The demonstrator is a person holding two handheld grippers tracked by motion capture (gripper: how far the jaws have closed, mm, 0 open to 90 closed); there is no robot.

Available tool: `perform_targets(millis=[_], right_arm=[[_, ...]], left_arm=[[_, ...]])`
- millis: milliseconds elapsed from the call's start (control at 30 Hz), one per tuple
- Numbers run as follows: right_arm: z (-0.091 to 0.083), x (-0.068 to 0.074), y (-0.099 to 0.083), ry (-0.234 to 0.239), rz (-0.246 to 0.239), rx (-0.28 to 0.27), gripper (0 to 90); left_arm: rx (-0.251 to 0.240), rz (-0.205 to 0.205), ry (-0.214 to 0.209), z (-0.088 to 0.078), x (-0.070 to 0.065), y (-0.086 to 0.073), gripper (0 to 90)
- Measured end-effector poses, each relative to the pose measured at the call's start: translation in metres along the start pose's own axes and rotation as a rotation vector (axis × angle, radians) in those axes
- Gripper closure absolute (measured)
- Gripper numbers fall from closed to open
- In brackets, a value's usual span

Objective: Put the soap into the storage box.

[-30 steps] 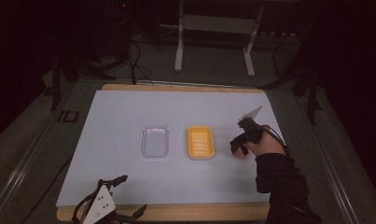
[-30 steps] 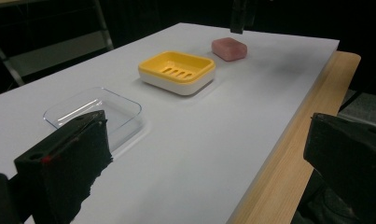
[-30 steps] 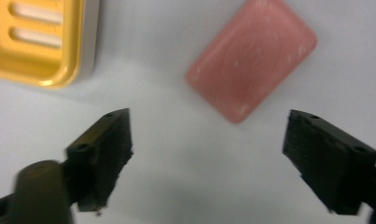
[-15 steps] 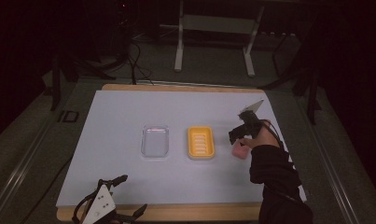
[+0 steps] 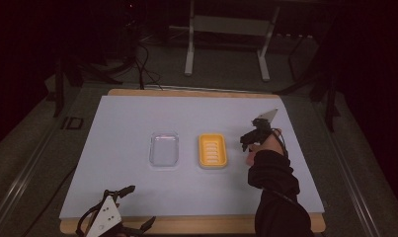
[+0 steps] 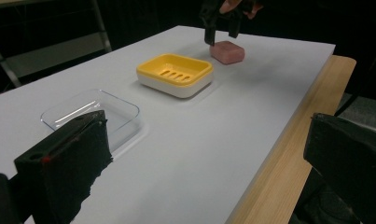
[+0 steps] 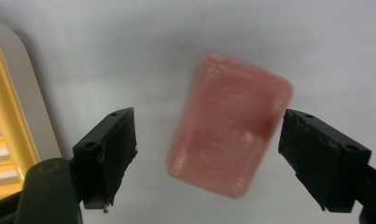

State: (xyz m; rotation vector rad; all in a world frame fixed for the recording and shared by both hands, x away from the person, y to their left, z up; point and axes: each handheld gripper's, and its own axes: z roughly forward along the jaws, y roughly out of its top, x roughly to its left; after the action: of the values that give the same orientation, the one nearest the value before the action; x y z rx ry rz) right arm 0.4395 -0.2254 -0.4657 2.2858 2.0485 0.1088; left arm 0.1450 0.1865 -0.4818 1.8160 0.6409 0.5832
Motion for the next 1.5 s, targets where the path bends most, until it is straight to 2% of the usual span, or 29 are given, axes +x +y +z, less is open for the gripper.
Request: perform_targets(millis=[133,200,267,433,500,733,867,967,1033,1133,1200,1500], right_arm=[[0.008,0.002,-0.001,-0.015,0.001,-0.010,19.0],[0.011,0.002,-0.001,-0.047,0.000,-0.012,20.9],[0.011,0.001,-0.001,-0.047,0.014,-0.027,22.4],[0.014,-0.004,0.000,-0.056,0.023,-0.022,26.9],[0.017,-0.004,0.000,-0.060,0.019,-0.002,29.0],[0.023,-0.006,0.000,-0.067,0.013,-0.004,33.5],[0.032,-0.005,-0.003,-0.065,0.000,0.036,35.5],[0.031,-0.005,-0.002,-0.062,-0.006,0.035,36.9],[0.030,-0.005,-0.002,-0.082,-0.017,0.041,37.1],[0.029,-0.007,-0.002,-0.084,-0.024,0.041,37.2],[0.027,-0.009,-0.001,-0.068,-0.021,0.047,37.2],[0.000,-0.014,0.004,-0.061,-0.036,0.032,37.2]], left_arm=[[-0.003,0.000,-0.003,0.000,0.000,0.000,0.8],[-0.002,0.002,-0.004,0.000,0.000,0.000,0.8],[0.000,0.002,-0.006,0.000,0.000,0.000,0.8],[0.001,0.005,-0.006,0.001,-0.001,0.000,0.8],[0.003,0.003,-0.006,0.001,0.000,0.000,0.8],[0.005,0.004,-0.005,0.001,-0.001,0.000,0.8],[0.005,0.006,-0.005,0.001,-0.001,0.000,0.8],[0.005,0.004,-0.004,0.001,0.000,0.000,0.8],[0.004,0.004,-0.005,0.001,0.000,0.000,0.8],[0.004,0.004,-0.005,0.001,0.000,0.000,0.8],[0.004,0.003,-0.005,0.001,0.000,0.000,0.8],[0.005,0.002,-0.005,0.002,0.000,0.000,0.8]])
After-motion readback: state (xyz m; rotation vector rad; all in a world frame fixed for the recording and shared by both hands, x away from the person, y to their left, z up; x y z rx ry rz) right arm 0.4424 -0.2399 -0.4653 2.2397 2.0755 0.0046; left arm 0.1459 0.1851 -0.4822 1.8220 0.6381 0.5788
